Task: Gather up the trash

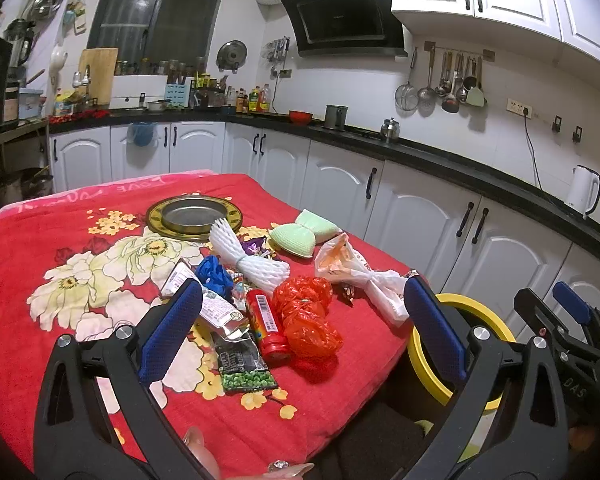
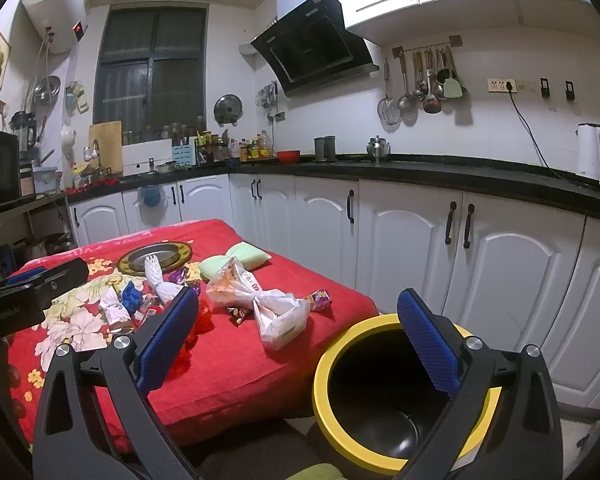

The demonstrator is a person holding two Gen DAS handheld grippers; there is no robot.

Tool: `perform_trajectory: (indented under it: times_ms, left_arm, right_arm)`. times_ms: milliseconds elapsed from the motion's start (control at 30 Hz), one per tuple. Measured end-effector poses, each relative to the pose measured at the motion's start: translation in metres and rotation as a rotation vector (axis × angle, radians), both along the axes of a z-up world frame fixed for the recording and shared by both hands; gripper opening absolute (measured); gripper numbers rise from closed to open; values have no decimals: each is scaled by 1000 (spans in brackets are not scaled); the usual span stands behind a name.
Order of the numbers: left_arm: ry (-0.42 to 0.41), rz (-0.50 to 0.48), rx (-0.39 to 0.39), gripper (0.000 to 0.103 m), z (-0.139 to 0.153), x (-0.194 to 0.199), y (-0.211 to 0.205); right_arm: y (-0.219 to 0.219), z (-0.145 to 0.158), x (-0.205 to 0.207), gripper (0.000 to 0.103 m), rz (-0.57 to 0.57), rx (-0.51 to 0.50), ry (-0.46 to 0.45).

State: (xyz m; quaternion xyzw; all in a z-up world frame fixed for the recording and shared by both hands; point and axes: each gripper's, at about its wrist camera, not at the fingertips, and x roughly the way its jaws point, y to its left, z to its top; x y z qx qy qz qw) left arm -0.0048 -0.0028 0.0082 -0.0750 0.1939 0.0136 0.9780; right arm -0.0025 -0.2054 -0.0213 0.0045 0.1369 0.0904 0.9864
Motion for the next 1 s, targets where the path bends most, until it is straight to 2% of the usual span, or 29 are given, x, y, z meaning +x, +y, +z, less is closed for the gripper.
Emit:
perform_trajectory:
  times_ms: [1000]
  left_arm:
    - [1, -7, -6, 93, 0, 2, -3]
  right_arm:
    - [5, -9, 0, 97, 11, 5, 8]
